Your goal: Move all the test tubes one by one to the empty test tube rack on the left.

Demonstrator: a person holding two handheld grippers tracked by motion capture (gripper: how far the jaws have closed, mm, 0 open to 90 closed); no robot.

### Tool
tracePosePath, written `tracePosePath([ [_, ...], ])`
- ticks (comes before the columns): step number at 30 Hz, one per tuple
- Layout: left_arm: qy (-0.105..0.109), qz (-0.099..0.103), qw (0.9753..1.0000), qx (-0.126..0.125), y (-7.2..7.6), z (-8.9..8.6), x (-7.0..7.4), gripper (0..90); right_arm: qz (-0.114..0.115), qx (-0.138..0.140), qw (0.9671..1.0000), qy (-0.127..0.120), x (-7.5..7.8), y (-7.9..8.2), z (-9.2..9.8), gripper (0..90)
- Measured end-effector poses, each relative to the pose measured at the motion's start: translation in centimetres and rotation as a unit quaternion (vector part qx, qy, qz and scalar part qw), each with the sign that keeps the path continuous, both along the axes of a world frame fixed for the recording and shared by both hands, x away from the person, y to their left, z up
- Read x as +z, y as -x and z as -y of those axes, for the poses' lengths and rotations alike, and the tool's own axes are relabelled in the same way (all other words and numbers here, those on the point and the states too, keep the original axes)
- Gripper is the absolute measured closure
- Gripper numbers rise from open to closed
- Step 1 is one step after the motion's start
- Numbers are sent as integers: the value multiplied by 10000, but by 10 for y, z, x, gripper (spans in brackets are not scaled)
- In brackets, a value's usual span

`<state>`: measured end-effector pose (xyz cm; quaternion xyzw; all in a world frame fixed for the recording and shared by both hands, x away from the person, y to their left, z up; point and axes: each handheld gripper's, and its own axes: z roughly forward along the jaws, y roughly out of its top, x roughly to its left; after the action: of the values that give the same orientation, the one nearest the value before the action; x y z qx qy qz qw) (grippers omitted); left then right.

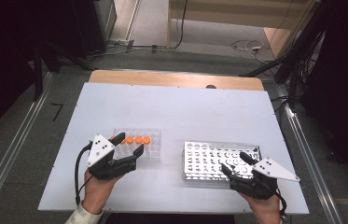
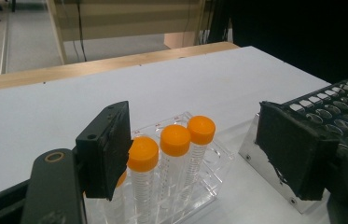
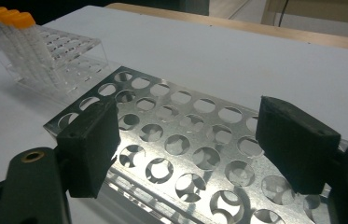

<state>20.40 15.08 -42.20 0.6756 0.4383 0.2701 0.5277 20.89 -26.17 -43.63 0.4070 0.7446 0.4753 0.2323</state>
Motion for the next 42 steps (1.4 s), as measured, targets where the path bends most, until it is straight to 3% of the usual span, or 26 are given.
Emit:
tracePosePath([
  [18, 67, -58, 9998, 175, 17, -21, -7, 250, 28, -277, 9996, -21, -1, -2, 19, 200],
  [42, 135, -155, 9968, 766, 27, -62, -21, 247, 60, -945, 9955, -104, -3, -4, 65, 201],
])
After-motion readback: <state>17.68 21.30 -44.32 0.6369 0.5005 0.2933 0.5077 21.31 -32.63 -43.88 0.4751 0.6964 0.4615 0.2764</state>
